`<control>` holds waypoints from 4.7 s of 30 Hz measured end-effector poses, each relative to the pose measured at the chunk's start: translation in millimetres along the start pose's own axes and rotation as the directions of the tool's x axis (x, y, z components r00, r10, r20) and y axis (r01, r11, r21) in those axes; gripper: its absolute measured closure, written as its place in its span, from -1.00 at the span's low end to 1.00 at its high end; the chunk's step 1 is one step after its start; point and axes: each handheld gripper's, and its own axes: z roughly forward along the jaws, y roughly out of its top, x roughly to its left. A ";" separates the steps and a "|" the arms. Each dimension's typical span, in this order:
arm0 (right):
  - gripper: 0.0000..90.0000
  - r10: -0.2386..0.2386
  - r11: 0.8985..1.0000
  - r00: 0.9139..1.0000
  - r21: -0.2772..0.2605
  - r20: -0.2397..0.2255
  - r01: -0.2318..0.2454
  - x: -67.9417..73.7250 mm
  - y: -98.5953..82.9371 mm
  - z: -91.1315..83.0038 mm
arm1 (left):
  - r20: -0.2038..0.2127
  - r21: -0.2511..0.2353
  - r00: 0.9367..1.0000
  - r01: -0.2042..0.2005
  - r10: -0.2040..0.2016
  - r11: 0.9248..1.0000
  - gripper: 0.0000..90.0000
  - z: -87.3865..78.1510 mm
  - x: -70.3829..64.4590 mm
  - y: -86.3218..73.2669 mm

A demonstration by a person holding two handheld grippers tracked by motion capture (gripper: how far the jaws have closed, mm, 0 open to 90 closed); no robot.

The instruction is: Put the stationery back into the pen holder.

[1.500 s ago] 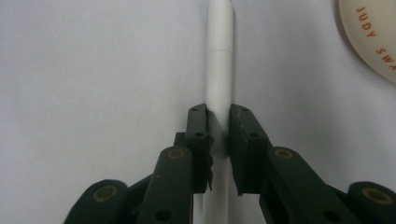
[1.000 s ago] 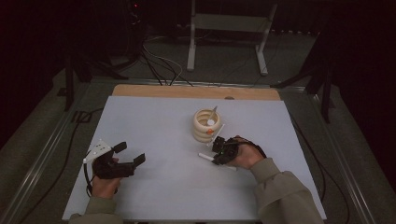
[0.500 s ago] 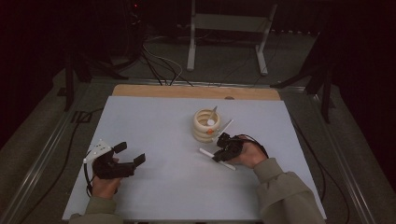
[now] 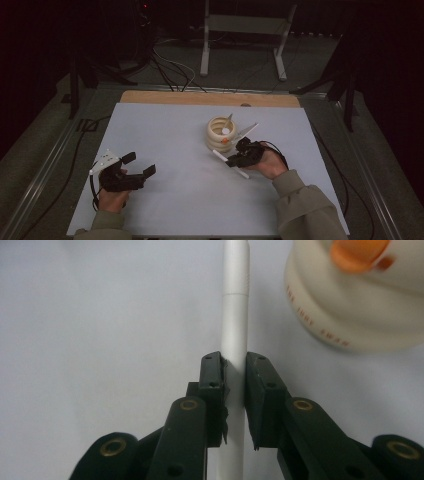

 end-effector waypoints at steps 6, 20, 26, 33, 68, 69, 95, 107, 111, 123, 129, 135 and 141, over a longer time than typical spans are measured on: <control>0.76 0.014 0.996 1.000 -0.087 0.011 -0.013 2.3 2.2 -8.0 | 0.000 0.000 1.000 0.000 0.000 1.000 -0.99 0.1 0.0 0.0; 0.77 0.056 0.970 0.998 -0.238 0.036 -0.046 4.9 6.5 -24.8 | 0.000 -0.001 1.000 0.001 -0.001 1.000 -0.99 0.1 0.2 -0.2; 0.76 0.066 0.952 0.995 -0.302 0.069 -0.043 6.6 8.0 -30.9 | 0.001 -0.001 1.000 0.001 -0.001 1.000 -0.99 0.0 0.3 -0.3; 0.76 0.087 0.930 0.992 -0.364 0.087 -0.049 7.6 11.7 -38.0 | 0.001 -0.002 1.000 0.003 -0.003 1.000 -0.99 0.0 0.5 -0.3; 0.76 0.187 0.843 0.976 -0.529 0.114 -0.100 -6.2 36.3 -57.2 | 0.004 0.001 1.000 0.002 -0.002 1.000 -0.99 0.2 1.0 -0.5; 0.76 0.189 0.841 0.975 -0.532 0.115 -0.101 -6.6 37.4 -57.3 | 0.005 0.000 1.000 0.002 -0.002 1.000 -0.99 0.2 0.9 -0.4; 0.76 0.260 0.775 0.962 -0.612 0.084 -0.157 -24.9 57.5 -49.9 | 0.006 -0.004 1.000 0.007 -0.007 1.000 -0.99 -0.3 1.8 -0.5; 0.76 0.297 0.746 0.951 -0.642 0.083 -0.177 -31.2 63.7 -43.3 | 0.009 -0.007 1.000 0.010 -0.010 1.000 -0.99 -0.6 2.1 -0.6; 0.77 0.309 0.739 0.947 -0.649 0.084 -0.183 -32.7 65.0 -39.8 | 0.009 -0.005 1.000 0.009 -0.009 1.000 -0.99 -0.4 2.4 -0.6; 0.76 0.340 0.727 0.936 -0.657 0.089 -0.201 -36.9 69.4 -28.5 | 0.010 -0.002 1.000 0.008 -0.008 1.000 -0.99 0.1 2.7 -0.7; 0.76 0.352 0.724 0.932 -0.656 0.087 -0.212 -38.1 71.1 -19.6 | 0.012 -0.002 1.000 0.008 -0.008 1.000 -0.99 0.2 2.6 -0.8; 0.76 0.359 0.724 0.928 -0.656 0.095 -0.213 -36.9 73.0 -12.9 | 0.013 -0.003 1.000 0.008 -0.008 1.000 -0.99 -0.2 2.5 -0.8; 0.76 0.363 0.723 0.927 -0.656 0.095 -0.215 -37.9 73.2 -7.8 | 0.015 -0.002 1.000 0.008 -0.008 1.000 -0.99 0.0 2.4 -0.9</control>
